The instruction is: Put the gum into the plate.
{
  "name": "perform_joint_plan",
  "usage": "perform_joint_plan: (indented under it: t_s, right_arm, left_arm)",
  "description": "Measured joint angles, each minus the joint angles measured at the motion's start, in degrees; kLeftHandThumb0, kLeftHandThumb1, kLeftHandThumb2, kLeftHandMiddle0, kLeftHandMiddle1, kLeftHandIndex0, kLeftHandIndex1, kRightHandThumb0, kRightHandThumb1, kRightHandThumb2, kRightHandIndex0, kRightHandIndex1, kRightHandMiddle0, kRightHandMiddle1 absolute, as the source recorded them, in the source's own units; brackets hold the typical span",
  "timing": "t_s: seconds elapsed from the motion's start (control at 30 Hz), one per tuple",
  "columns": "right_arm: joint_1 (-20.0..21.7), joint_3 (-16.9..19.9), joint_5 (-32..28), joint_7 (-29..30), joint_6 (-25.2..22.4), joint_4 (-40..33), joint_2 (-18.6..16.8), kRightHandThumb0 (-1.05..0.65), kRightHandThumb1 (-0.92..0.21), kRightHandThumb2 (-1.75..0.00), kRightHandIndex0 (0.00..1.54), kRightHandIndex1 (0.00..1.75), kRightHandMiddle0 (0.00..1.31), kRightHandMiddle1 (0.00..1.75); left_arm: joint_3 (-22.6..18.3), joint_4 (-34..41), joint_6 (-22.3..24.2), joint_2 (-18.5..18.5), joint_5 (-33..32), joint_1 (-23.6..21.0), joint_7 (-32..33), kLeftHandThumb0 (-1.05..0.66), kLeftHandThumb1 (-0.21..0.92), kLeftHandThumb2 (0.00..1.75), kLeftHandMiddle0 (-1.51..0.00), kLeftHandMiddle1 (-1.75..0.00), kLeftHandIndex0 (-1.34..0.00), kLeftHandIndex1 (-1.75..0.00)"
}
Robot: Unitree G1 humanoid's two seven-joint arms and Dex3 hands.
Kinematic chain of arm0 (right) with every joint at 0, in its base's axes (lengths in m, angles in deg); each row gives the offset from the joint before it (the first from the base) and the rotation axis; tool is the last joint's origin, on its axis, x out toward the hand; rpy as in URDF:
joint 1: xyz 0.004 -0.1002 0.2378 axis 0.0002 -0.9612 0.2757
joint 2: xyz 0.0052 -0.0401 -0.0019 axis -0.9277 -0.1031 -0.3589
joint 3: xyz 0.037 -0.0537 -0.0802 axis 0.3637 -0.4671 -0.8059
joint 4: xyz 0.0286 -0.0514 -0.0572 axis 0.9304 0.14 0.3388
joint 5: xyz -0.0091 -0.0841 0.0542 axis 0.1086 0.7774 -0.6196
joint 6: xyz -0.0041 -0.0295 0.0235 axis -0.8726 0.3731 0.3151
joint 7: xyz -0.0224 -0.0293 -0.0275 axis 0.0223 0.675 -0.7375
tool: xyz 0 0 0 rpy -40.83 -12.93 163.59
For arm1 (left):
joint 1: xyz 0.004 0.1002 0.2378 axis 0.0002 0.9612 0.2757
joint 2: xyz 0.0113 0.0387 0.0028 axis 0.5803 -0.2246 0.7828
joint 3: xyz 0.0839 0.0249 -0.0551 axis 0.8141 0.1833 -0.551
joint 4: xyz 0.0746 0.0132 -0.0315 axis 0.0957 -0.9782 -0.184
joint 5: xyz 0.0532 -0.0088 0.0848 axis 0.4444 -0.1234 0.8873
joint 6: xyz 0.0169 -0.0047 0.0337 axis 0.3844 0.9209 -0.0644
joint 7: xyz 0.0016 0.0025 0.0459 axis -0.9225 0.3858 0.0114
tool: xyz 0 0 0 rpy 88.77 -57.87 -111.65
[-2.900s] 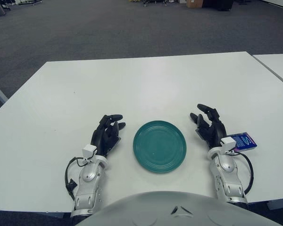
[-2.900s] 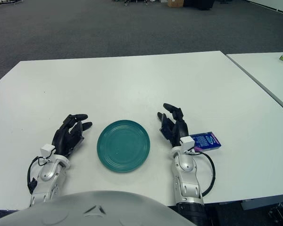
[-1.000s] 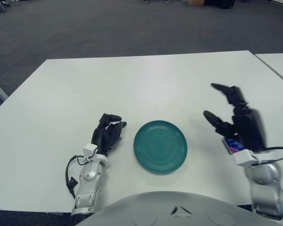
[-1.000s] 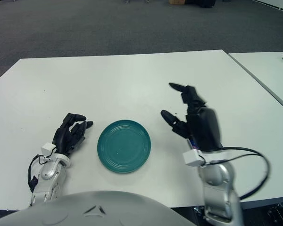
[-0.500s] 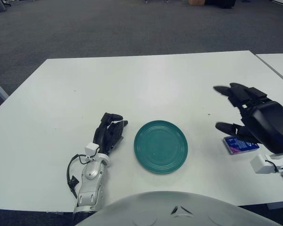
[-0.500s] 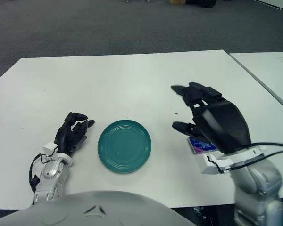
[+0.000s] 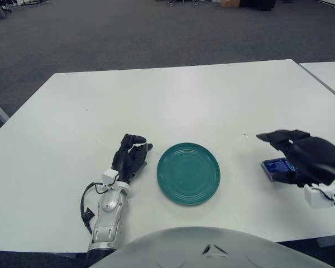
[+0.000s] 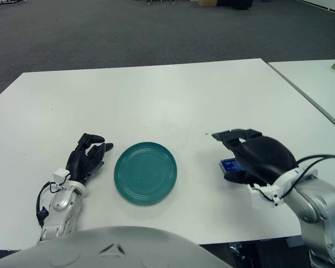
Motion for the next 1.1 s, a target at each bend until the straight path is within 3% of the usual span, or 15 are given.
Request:
perform_joint_plan:
  t_s: [0.03,0.17,0.27,0.67,1.1]
  right_arm:
    - [-0.1,-0.5,0.0,0.8,0.1,1.6,0.0,-0.87,-0.92,-0.54,0.24,0.00,0.00,0.39]
    - [-0.6,-1.8,0.0,2.8,0.4,5.9,0.2,-0.90,-0.92,-0.57,0.24,0.00,0.00,0.41]
    - [-0.7,-2.3,-0.5,4.1,0.9,7.9,0.8,-0.92,-0.92,-0.59,0.24,0.01,0.00,0.42]
    - [-2.2,-3.1,-1.5,9.0,3.4,14.3,2.9,-0.95,-0.92,-0.64,0.27,0.01,0.00,0.46]
    - [-1.9,-6.8,-0.8,14.1,2.3,17.9,3.0,-0.93,-0.92,-0.63,0.29,0.01,0.00,0.49]
  left_arm:
    - [0.0,0.2,0.1,0.2,0.0,0.1,0.0,-0.36,0.92,0.52,-0.47,-0.98,-0.19,-1.75]
    - [-0.1,0.6,0.3,0.6,0.0,0.5,0.0,-0.62,0.92,0.69,-0.45,-1.03,-0.25,-1.31]
    - [-0.1,0.9,0.6,0.8,-0.1,0.6,-0.1,-0.66,0.92,0.72,-0.44,-1.03,-0.26,-1.23]
    - [0.2,1.8,1.1,1.5,0.1,1.4,-0.5,-0.71,0.92,0.73,-0.42,-1.04,-0.25,-1.19]
    - [0.2,2.5,1.7,2.0,0.0,1.8,-0.8,-0.71,0.92,0.71,-0.41,-1.07,-0.24,-1.21]
